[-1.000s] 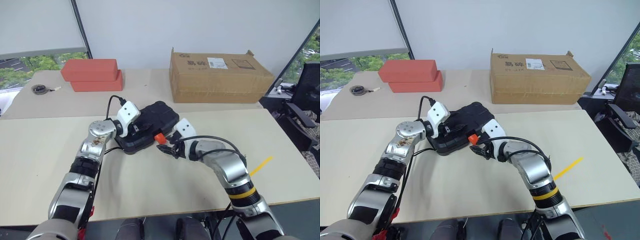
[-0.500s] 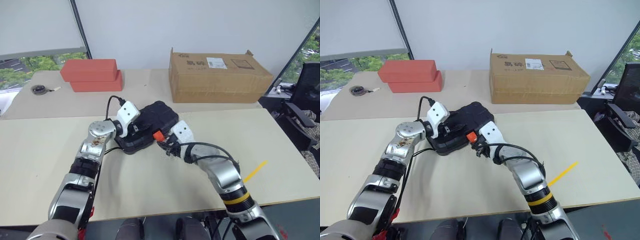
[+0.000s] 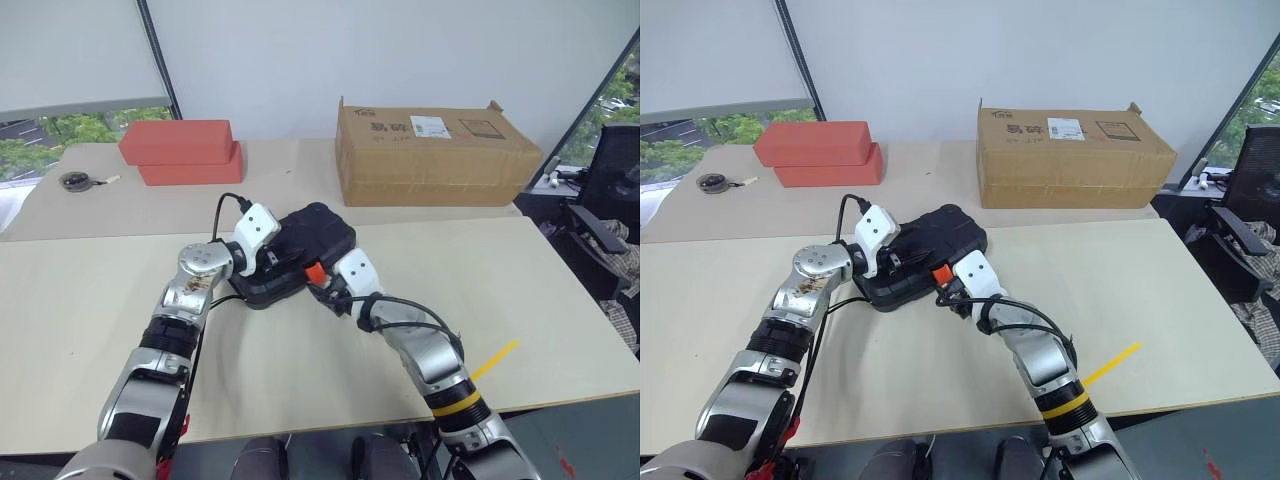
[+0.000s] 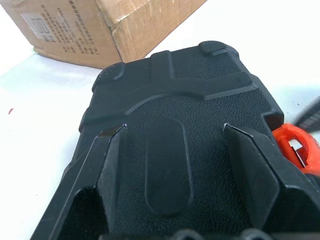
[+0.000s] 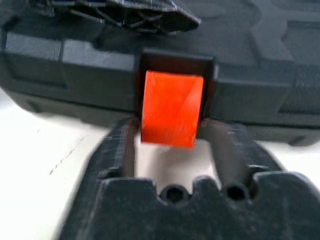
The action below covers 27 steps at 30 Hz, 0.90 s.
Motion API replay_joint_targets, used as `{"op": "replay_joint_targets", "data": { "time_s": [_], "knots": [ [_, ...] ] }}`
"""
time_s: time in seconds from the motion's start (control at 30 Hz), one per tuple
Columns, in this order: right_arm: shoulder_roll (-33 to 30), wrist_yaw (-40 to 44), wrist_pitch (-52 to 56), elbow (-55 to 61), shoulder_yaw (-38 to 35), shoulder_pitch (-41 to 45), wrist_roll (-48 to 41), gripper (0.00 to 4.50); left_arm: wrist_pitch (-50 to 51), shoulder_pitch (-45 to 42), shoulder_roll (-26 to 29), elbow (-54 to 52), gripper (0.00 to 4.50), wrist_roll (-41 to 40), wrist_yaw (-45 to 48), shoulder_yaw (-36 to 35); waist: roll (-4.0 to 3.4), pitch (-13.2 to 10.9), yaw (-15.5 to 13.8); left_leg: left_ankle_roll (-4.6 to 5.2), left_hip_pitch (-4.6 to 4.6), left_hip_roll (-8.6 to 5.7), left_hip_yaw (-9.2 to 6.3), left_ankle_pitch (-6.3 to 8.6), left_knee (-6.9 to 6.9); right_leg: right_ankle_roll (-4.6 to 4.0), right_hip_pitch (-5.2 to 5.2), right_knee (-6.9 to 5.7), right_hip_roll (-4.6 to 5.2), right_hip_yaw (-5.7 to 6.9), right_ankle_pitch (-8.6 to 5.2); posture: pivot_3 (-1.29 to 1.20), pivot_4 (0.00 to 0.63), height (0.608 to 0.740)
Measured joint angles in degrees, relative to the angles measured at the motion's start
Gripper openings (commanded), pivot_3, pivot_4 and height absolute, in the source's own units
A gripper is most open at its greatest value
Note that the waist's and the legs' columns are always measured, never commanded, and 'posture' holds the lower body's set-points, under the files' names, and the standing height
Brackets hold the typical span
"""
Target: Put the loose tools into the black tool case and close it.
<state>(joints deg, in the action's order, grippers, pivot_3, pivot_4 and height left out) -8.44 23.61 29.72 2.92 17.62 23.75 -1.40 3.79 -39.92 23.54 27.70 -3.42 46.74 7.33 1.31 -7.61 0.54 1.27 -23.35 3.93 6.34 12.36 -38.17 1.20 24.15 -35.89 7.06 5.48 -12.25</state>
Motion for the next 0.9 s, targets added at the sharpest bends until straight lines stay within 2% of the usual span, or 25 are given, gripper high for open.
{"op": "replay_joint_targets", "data": {
  "time_s": [0.17, 0.2, 0.27, 0.3, 0.43, 0.47, 0.63, 0.9],
  "knots": [
    [-2.1, 1.5, 6.0, 4.2, -0.4, -0.8, -0.8, 3.12, 0.0, 0.3, -0.1, -0.3, 3.3, 0.0, 0.0, 0.0, 0.0, 0.0, -0.1, 0.02, -0.08, 0.01, -0.02, 0.0, 0.0, 0.0, 0.02, 0.02, 0.02, 0.0, 0.0, 0.0, 0.15, 0.713],
    [-3.2, 2.2, 8.3, 6.4, -0.5, -1.3, -1.2, 2.61, 0.0, 0.3, -0.1, -0.4, 3.3, 0.0, 0.1, 0.0, -0.01, 0.0, -0.1, 0.03, -0.08, 0.0, -0.02, 0.01, 0.03, 0.0, 0.02, 0.05, 0.03, 0.0, 0.0, 0.0, 0.15, 0.713],
    [-3.9, 2.6, 10.4, 7.6, -0.4, -1.8, -1.6, 2.19, 0.0, 0.3, -0.1, -0.4, 3.3, 0.0, 0.0, 0.0, 0.0, 0.0, -0.1, 0.02, -0.08, 0.01, -0.02, 0.02, 0.04, 0.01, 0.03, 0.07, 0.03, 0.01, -0.01, 0.0, 0.15, 0.713],
    [-4.0, 2.7, 11.4, 7.9, -0.4, -1.8, -1.8, 1.73, 0.0, 0.3, -0.1, -0.3, 3.3, 0.0, 0.0, -0.1, 0.0, 0.0, -0.1, 0.02, -0.08, 0.01, -0.02, 0.02, 0.04, 0.0, 0.03, 0.07, 0.03, 0.01, -0.01, 0.0, 0.15, 0.713],
    [-3.2, 2.3, 13.6, 8.1, -0.3, -1.0, -1.9, 0.37, 0.0, 0.2, -0.2, -0.3, 3.3, 0.0, -0.1, -0.1, -0.01, 0.0, -0.1, 0.01, -0.07, 0.01, -0.03, 0.03, 0.06, 0.0, 0.06, 0.08, 0.04, 0.03, -0.01, 0.0, 0.15, 0.713],
    [-2.8, 2.1, 13.9, 8.0, -0.3, 0.0, -1.9, 0.17, 0.0, 0.2, -0.2, -0.3, 3.3, 0.0, -0.1, -0.1, -0.01, 0.0, -0.1, 0.01, -0.09, 0.0, -0.04, 0.03, 0.06, 0.0, 0.07, 0.08, 0.05, 0.03, -0.01, 0.0, 0.15, 0.713],
    [-1.0, 1.7, 13.9, 6.4, -0.2, 2.3, -2.0, 0.08, 0.0, 0.3, -0.4, -0.3, 3.3, 0.0, -0.2, -0.2, -0.01, 0.0, -0.2, 0.01, -0.08, 0.0, -0.05, 0.02, 0.08, 0.0, 0.07, 0.1, 0.05, 0.05, -0.01, 0.0, 0.15, 0.713],
    [2.7, 0.6, 10.6, -5.1, -0.6, 5.5, -1.9, 0.08, 0.0, 0.4, -0.4, -0.3, 3.3, 0.0, -0.4, -0.7, -0.03, 0.0, 0.1, -0.18, -0.05, 0.02, -0.04, 0.14, 0.08, -0.01, 0.06, 0.08, 0.05, 0.06, 0.0, 0.0, 0.15, 0.713]
  ]
}}
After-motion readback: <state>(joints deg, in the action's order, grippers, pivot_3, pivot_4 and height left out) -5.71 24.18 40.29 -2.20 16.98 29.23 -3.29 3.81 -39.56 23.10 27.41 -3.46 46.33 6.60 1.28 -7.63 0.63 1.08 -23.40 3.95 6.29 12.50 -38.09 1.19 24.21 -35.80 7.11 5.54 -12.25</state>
